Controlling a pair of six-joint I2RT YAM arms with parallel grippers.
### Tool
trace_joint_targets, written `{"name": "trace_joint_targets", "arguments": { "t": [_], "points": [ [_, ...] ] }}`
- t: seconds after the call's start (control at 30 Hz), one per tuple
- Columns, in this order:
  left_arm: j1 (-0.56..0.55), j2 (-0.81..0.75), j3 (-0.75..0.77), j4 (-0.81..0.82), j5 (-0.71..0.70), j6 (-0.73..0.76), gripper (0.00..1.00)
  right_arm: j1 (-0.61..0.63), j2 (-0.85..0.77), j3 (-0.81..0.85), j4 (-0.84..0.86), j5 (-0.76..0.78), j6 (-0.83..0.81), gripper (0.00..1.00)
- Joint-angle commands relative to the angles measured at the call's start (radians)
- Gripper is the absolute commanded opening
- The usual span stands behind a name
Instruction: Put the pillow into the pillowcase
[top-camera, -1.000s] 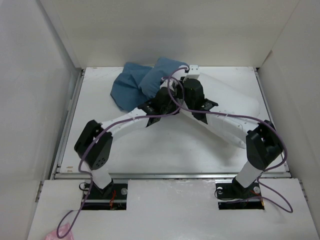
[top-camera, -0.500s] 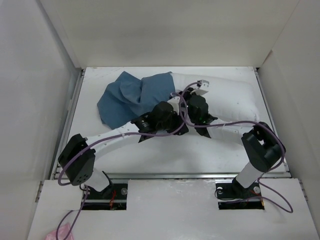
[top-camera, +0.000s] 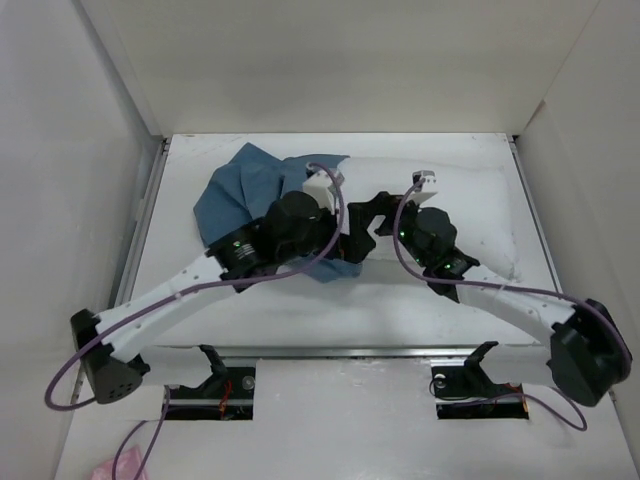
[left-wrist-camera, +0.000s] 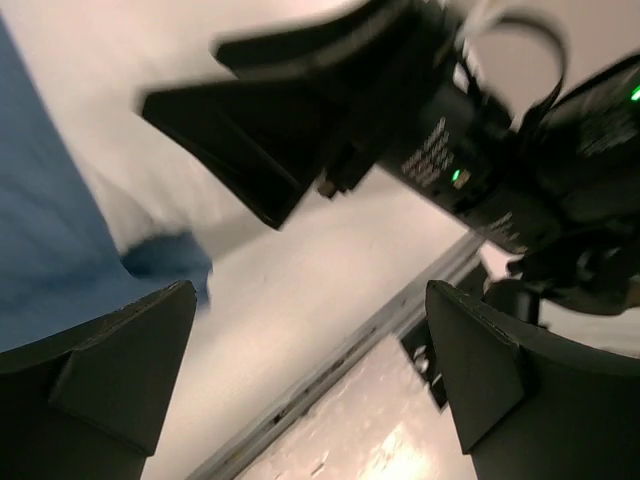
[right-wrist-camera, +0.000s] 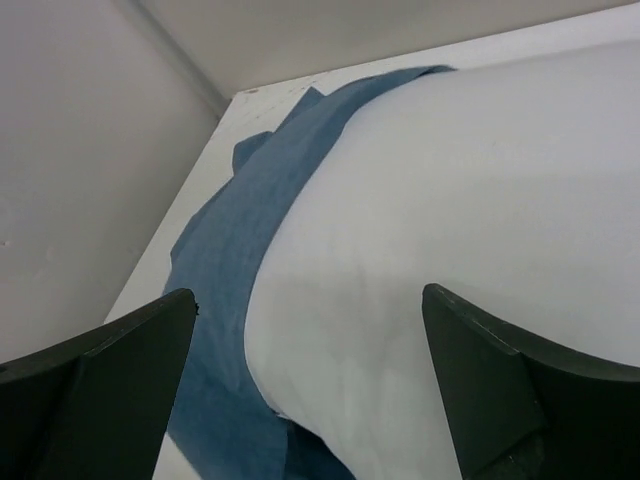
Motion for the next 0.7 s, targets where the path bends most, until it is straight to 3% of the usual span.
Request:
{"name": "trace_joint_targets", "arguments": {
  "t": [0.0, 0.17, 0.27, 0.4, 0.5, 0.6, 0.67],
  "points": [
    [-0.009, -0.082, 0.111, -0.130, -0.218, -0.017, 1.00, -0.007, -0.108, 0.053, -0.272, 0.047, -0.063, 1.00],
    [-0.009, -0.073, 0.148, -0.118, -0.231, 0.011, 1.00, -0.007, -0.157, 0.127, -0.441, 0.178, -0.112, 1.00],
    [0.016, -0.012, 0.205, -0.167, -0.329, 0.002, 1.00, -0.007, -0.145, 0.190, -0.498, 0.242, -0.173, 1.00],
    [0.100, 0.232, 0.352, -0.267, -0.496, 0.011, 1.00, -0.041, -0.085, 0.276, -0.539, 0.215, -0.279, 1.00],
    [0.169, 0.450, 0.640, -0.371, -0.543, 0.052, 1.00, -0.075, -0.042, 0.316, -0.536, 0.163, -0.323, 1.00],
    [0.214, 0.600, 0.823, -0.441, -0.615, 0.080, 1.00, -0.107, -0.042, 0.326, -0.510, 0.118, -0.351, 1.00],
    [0.267, 0.725, 0.982, -0.492, -0.590, 0.114, 1.00, -0.135, -0.033, 0.326, -0.498, 0.095, -0.373, 1.00]
  ]
}}
